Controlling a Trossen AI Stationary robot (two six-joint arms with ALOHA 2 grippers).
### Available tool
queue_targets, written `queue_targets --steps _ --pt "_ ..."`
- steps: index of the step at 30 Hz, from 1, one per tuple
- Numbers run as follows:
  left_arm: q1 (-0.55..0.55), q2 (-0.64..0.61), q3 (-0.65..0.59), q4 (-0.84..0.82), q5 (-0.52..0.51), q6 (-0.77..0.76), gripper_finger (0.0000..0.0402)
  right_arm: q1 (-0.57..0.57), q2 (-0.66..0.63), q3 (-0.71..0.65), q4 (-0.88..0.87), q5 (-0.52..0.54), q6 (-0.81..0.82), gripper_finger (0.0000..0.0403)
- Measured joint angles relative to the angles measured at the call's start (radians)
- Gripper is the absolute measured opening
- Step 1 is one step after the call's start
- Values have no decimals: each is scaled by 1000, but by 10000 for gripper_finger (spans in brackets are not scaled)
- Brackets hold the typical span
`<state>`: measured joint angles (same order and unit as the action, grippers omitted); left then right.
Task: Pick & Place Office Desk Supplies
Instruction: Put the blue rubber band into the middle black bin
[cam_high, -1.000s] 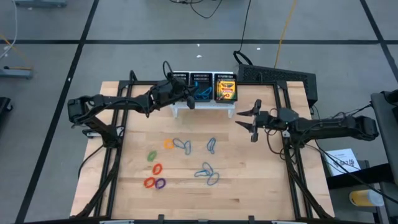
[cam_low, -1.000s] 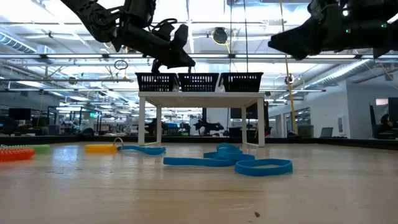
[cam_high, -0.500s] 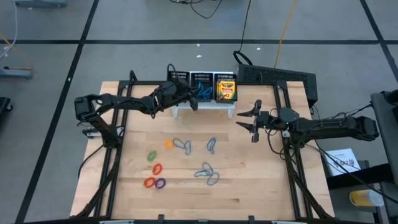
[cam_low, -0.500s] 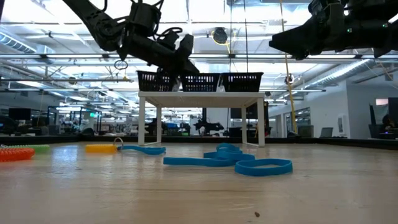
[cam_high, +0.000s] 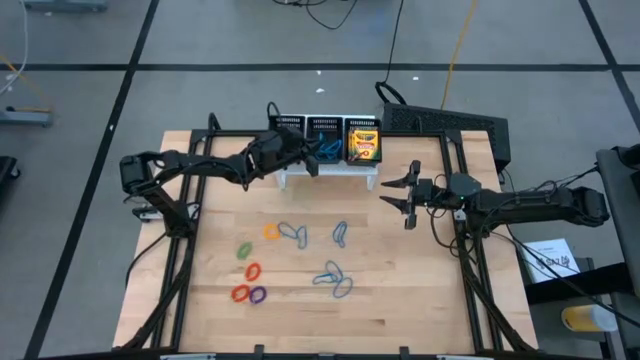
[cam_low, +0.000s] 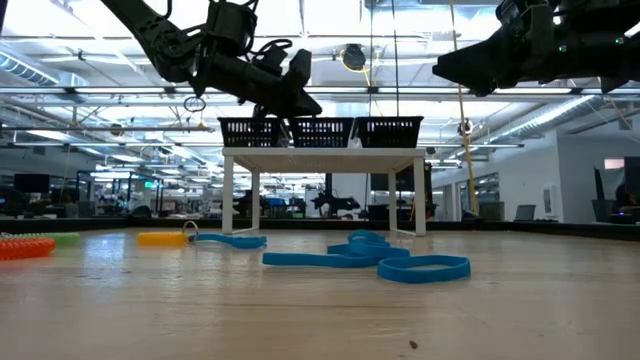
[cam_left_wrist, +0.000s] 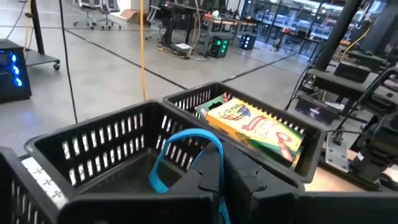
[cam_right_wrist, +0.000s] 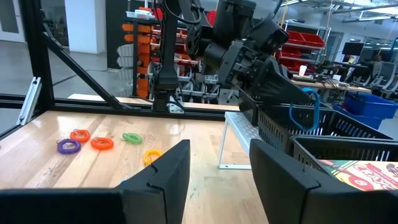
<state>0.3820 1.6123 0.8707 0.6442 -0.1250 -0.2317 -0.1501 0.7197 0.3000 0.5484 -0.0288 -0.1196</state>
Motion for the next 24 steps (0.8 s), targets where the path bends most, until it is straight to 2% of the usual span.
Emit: queue_targets --steps 9,18,24 --pt "-2 0 0 12 2 -14 81 0 0 0 0 0 0 155" --pt "-2 0 0 19 -9 -14 182 0 0 0 -2 0 0 155" --pt "-2 0 46 -95 2 -37 229 0 0 1 -1 0 0 155"
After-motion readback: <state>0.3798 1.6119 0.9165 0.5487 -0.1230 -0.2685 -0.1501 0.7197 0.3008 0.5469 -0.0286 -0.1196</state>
